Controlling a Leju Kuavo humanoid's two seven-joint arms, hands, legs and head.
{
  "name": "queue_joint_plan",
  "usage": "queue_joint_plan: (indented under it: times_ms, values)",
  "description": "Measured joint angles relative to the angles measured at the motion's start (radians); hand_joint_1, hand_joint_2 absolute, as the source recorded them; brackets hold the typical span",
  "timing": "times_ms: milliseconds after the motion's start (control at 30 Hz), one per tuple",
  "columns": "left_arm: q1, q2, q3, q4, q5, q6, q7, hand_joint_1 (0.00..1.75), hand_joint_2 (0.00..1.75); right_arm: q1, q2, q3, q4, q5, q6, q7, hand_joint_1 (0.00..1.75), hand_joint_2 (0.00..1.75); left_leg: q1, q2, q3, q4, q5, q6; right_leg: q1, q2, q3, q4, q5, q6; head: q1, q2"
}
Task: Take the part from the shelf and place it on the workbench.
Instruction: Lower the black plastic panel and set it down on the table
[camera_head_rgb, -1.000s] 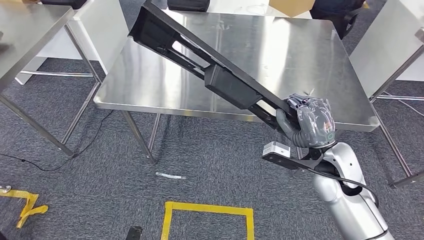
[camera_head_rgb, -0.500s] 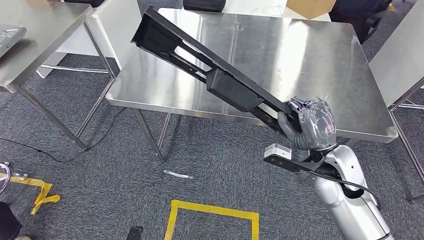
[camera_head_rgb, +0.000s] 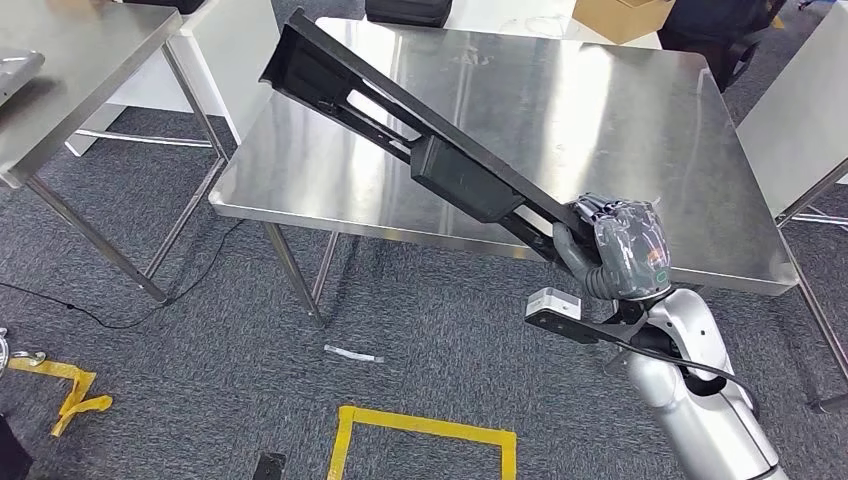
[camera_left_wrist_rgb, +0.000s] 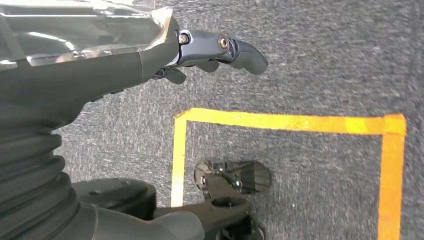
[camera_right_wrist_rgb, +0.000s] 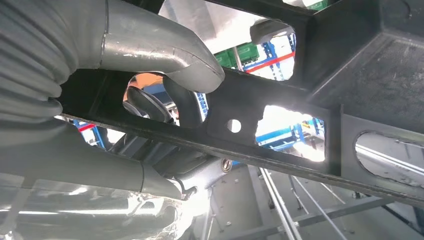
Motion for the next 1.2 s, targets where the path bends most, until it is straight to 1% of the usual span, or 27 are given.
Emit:
queue_joint_plan:
  times_ms: [67,100,167,200,233,267,300,333,367,400,433,467,567,600,633,700,733,767,800,867,900,933,1033,1067,1100,1133,1200]
  values:
    - [0.0,0.0,0.0,0.0,0.001,-0.001,-0.001,0.0,1.75,0.0,-0.003,0.0,0.0,0.0,0.0,-0.001,1.69,1.75,0.001,-0.003,0.007,-0.008,0.001,0.012,-0.002,-0.001,-0.014,0.025,-0.014,0.006,0.0,0.0]
    - [-0.001,0.0,0.0,0.0,0.001,-0.002,-0.001,0.0,1.75,-0.001,-0.006,-0.001,0.0,0.0,0.0,-0.001,1.69,1.75,0.003,-0.003,0.011,-0.012,0.001,0.018,-0.001,0.0,-0.036,0.067,-0.031,0.005,0.002,0.0]
    - [-0.001,-0.001,0.0,0.0,0.001,-0.004,-0.002,0.0,1.75,0.001,-0.01,-0.001,0.001,0.0,0.0,-0.001,1.69,1.75,0.003,-0.004,0.015,-0.013,-0.004,0.026,-0.002,0.002,-0.113,0.202,-0.074,0.0,0.004,0.0]
    - [-0.001,-0.001,0.0,0.0,0.001,-0.004,-0.002,0.0,1.75,0.003,-0.011,-0.001,0.001,0.0,0.0,-0.001,1.69,1.75,0.003,-0.005,0.018,-0.013,-0.006,0.028,-0.003,0.002,-0.152,0.263,-0.087,0.001,0.004,0.0]
    - [0.0,-0.001,0.0,0.0,0.001,-0.004,-0.002,0.0,1.75,0.005,-0.012,-0.001,0.002,0.0,0.0,-0.001,1.69,1.75,0.003,-0.006,0.021,-0.013,-0.009,0.029,-0.003,0.002,-0.178,0.294,-0.087,0.005,0.004,0.0]
    - [0.0,-0.001,0.0,0.0,0.001,-0.005,-0.002,0.0,1.75,0.007,-0.012,-0.001,0.003,0.001,0.0,-0.001,1.69,1.75,0.003,-0.008,0.026,-0.013,-0.013,0.028,-0.004,0.002,-0.182,0.282,-0.069,0.013,0.004,0.0]
    - [0.0,-0.002,0.0,0.0,0.001,-0.005,-0.002,0.0,1.75,0.007,-0.013,-0.001,0.003,0.001,0.0,-0.001,1.69,1.75,0.004,-0.01,0.033,-0.012,-0.018,0.026,-0.006,0.002,-0.164,0.229,-0.036,0.023,0.004,0.0]
    - [0.0,-0.002,0.0,0.0,0.001,-0.005,-0.002,0.0,1.75,0.007,-0.014,-0.001,0.004,0.001,0.0,-0.001,1.69,1.75,0.004,-0.012,0.041,-0.012,-0.024,0.022,-0.008,0.002,-0.133,0.154,0.002,0.033,0.005,0.0]
    - [0.0,-0.002,0.0,0.0,0.001,-0.006,-0.002,0.0,1.75,0.006,-0.014,-0.001,0.004,0.0,0.0,-0.001,1.69,1.75,0.002,-0.014,0.046,-0.011,-0.03,0.017,-0.008,0.002,-0.101,0.084,0.032,0.036,0.007,0.0]
    - [0.0,-0.003,0.0,0.0,0.001,-0.006,-0.002,0.0,1.75,0.006,-0.015,-0.001,0.004,0.0,0.0,-0.001,1.69,1.75,-0.001,-0.016,0.05,-0.01,-0.036,0.012,-0.008,0.003,-0.077,0.034,0.051,0.033,0.007,0.0]
    - [0.0,-0.002,0.0,0.0,0.001,-0.006,-0.002,0.0,1.75,0.005,-0.015,-0.001,0.004,0.0,0.0,-0.001,1.69,1.75,-0.003,-0.017,0.051,-0.01,-0.04,0.007,-0.007,0.003,-0.065,0.009,0.058,0.026,0.008,0.0]
    - [0.0,-0.002,0.0,0.0,0.001,-0.006,-0.002,0.0,1.75,0.005,-0.015,-0.001,0.004,0.0,0.0,-0.001,1.69,1.75,-0.004,-0.017,0.053,-0.011,-0.043,0.003,-0.004,0.004,-0.062,0.004,0.056,0.016,0.007,0.0]
    - [-0.001,-0.002,0.0,0.0,0.002,-0.005,-0.003,0.0,1.75,0.005,-0.016,-0.001,0.004,0.002,0.0,-0.001,1.69,1.75,0.001,-0.013,0.054,-0.001,-0.058,-0.01,-0.009,0.004,-0.051,0.002,0.05,-0.009,0.005,0.0]
    - [-0.001,-0.002,0.0,-0.001,0.002,-0.005,-0.003,0.0,1.75,0.004,-0.016,-0.001,0.004,0.002,0.0,-0.001,1.69,1.75,0.003,-0.011,0.04,0.031,-0.073,-0.016,-0.012,0.004,-0.043,0.001,0.046,-0.017,0.003,0.0]
    - [-0.001,-0.002,0.0,-0.001,0.002,-0.004,-0.004,0.0,1.75,0.004,-0.015,-0.001,0.004,0.002,0.0,-0.001,1.69,1.75,0.004,-0.009,0.012,0.085,-0.094,-0.021,-0.013,0.003,-0.036,0.0,0.042,-0.025,0.001,0.0]
    - [0.001,-0.003,0.0,-0.001,0.002,-0.004,-0.004,0.0,1.75,0.004,-0.014,0.0,0.004,0.003,0.0,-0.001,1.69,1.75,0.006,-0.005,-0.073,0.222,-0.137,-0.027,-0.009,0.003,-0.025,0.0,0.032,-0.038,-0.001,0.0]
    - [0.003,-0.003,0.0,-0.001,0.002,-0.004,-0.004,0.0,1.75,0.004,-0.013,0.001,0.004,0.003,0.0,-0.001,1.69,1.75,0.006,-0.003,-0.108,0.266,-0.141,-0.027,-0.008,0.003,-0.02,0.0,0.027,-0.04,0.0,0.0]
    - [0.004,-0.002,0.0,-0.001,0.002,-0.004,-0.004,0.0,1.75,0.004,-0.013,0.001,0.004,0.003,0.0,-0.001,1.69,1.75,0.006,-0.003,-0.126,0.275,-0.127,-0.026,-0.007,0.003,-0.015,0.0,0.022,-0.041,-0.001,0.0]
    - [0.004,-0.002,0.0,-0.001,0.002,-0.004,-0.004,0.0,1.75,0.005,-0.012,0.001,0.005,0.003,0.0,-0.001,1.69,1.75,0.006,-0.002,-0.124,0.248,-0.096,-0.024,-0.006,0.004,-0.008,0.0,0.017,-0.04,-0.001,0.0]
    - [0.004,0.0,0.0,-0.001,0.002,-0.005,-0.004,0.0,1.75,0.004,-0.012,0.002,0.006,0.003,0.0,-0.001,1.69,1.75,0.005,-0.001,-0.077,0.121,-0.012,-0.015,-0.005,0.005,0.008,0.0,0.004,-0.035,-0.001,0.0]
    - [0.004,0.0,0.0,-0.001,0.002,-0.005,-0.004,0.0,1.75,0.004,-0.012,0.002,0.006,0.003,0.0,-0.001,1.69,1.75,0.004,-0.001,-0.049,0.06,0.012,-0.011,-0.001,0.005,0.013,0.001,-0.003,-0.03,0.0,0.0]
    - [0.003,0.0,0.0,-0.001,0.003,-0.005,-0.004,0.0,1.75,0.003,-0.012,0.002,0.007,0.003,0.0,-0.001,1.69,1.75,0.002,0.0,-0.03,0.02,0.024,-0.007,0.001,0.006,0.016,0.001,-0.008,-0.025,0.001,0.0]
    - [0.004,0.001,0.0,-0.001,0.004,-0.005,-0.004,0.0,1.75,0.003,-0.012,0.002,0.009,0.003,0.0,-0.002,1.69,1.75,-0.003,-0.002,-0.012,-0.008,0.018,0.007,0.003,0.004,0.018,-0.005,-0.017,-0.009,0.001,0.0]
    - [0.005,0.001,0.0,-0.001,0.004,-0.005,-0.004,0.0,1.75,0.002,-0.012,0.002,0.009,0.003,0.0,-0.002,1.69,1.75,-0.003,-0.003,-0.006,-0.015,0.017,0.013,0.003,0.003,0.015,0.002,-0.022,-0.004,0.001,0.0]
    - [0.004,0.001,0.0,-0.001,0.004,-0.005,-0.004,0.0,1.75,0.002,-0.013,0.002,0.009,0.003,0.0,-0.003,1.69,1.75,-0.001,-0.004,0.002,-0.022,0.017,0.019,0.002,0.003,0.003,0.025,-0.032,-0.002,0.003,0.0]
    - [0.003,0.0,0.0,-0.001,0.004,-0.005,-0.004,0.0,1.75,0.001,-0.013,0.002,0.009,0.002,-0.001,-0.003,1.69,1.75,0.001,-0.004,0.009,-0.027,0.016,0.025,0.002,0.003,-0.022,0.07,-0.046,-0.001,0.004,0.0]
    - [0.003,0.0,0.0,-0.001,0.004,-0.008,-0.004,0.0,1.75,0.003,-0.013,0.002,0.012,0.002,-0.001,-0.004,1.69,1.75,0.0,-0.004,0.017,-0.028,0.008,0.033,0.001,0.003,-0.104,0.201,-0.079,-0.002,0.005,0.0]
